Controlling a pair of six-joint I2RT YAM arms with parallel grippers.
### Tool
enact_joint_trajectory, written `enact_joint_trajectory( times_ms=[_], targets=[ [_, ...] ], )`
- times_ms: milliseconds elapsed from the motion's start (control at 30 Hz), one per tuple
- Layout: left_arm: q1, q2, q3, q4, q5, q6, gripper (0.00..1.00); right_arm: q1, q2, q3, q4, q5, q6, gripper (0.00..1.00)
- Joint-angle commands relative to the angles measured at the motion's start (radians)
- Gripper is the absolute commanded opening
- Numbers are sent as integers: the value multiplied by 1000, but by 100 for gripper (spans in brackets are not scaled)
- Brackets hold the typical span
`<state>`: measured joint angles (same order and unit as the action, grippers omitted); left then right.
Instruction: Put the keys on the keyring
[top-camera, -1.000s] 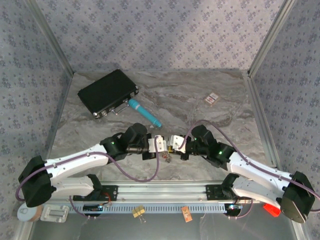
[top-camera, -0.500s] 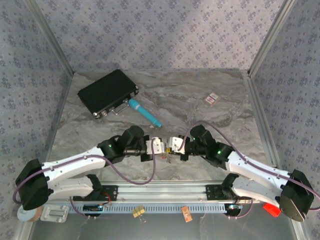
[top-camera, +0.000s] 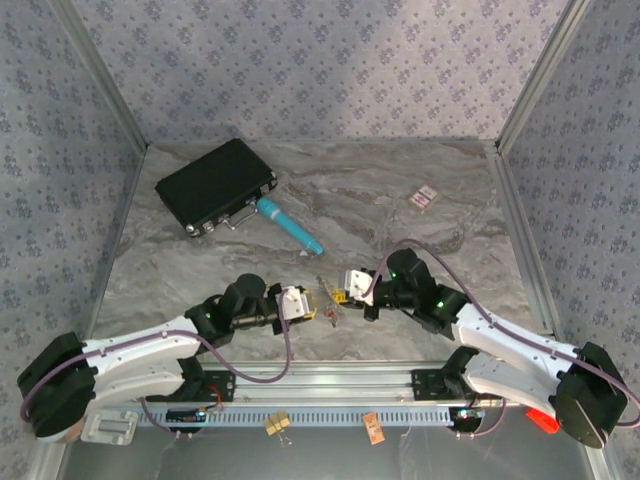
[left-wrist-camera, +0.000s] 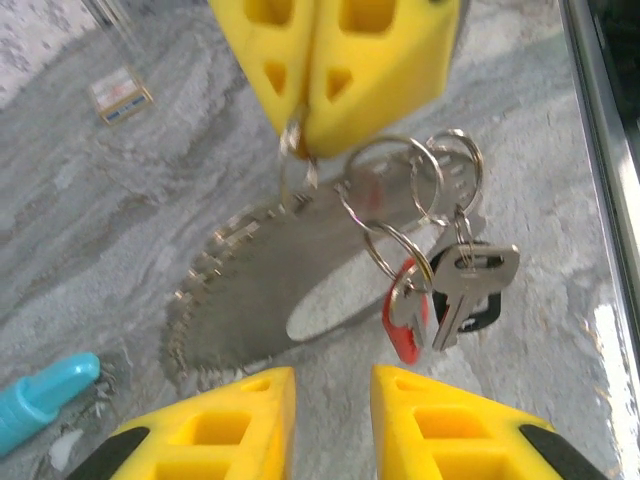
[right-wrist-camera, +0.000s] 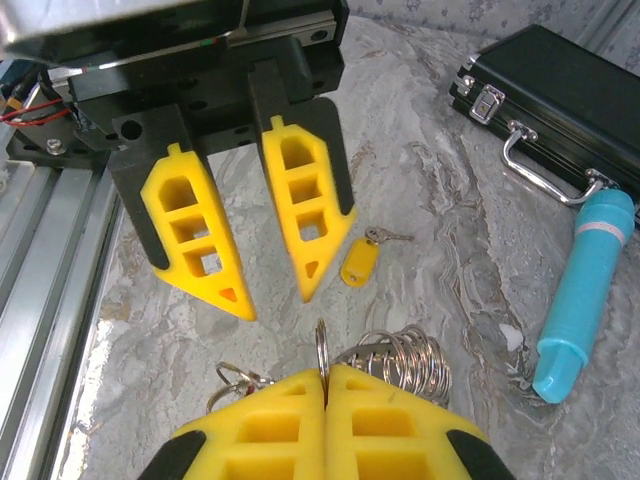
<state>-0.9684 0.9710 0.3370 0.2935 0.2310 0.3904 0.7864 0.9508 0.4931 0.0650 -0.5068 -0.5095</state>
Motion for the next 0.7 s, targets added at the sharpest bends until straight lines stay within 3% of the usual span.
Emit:
enact_joint_trajectory(
  times_ms=[0, 667],
  targets=[
    [8, 3, -6, 163, 13, -34, 24, -5, -7, -9, 36, -49, 23, 0],
    [24, 58, -22, 265, 134, -84, 21, 18, 22, -17, 108, -71, 67, 0]
  ],
)
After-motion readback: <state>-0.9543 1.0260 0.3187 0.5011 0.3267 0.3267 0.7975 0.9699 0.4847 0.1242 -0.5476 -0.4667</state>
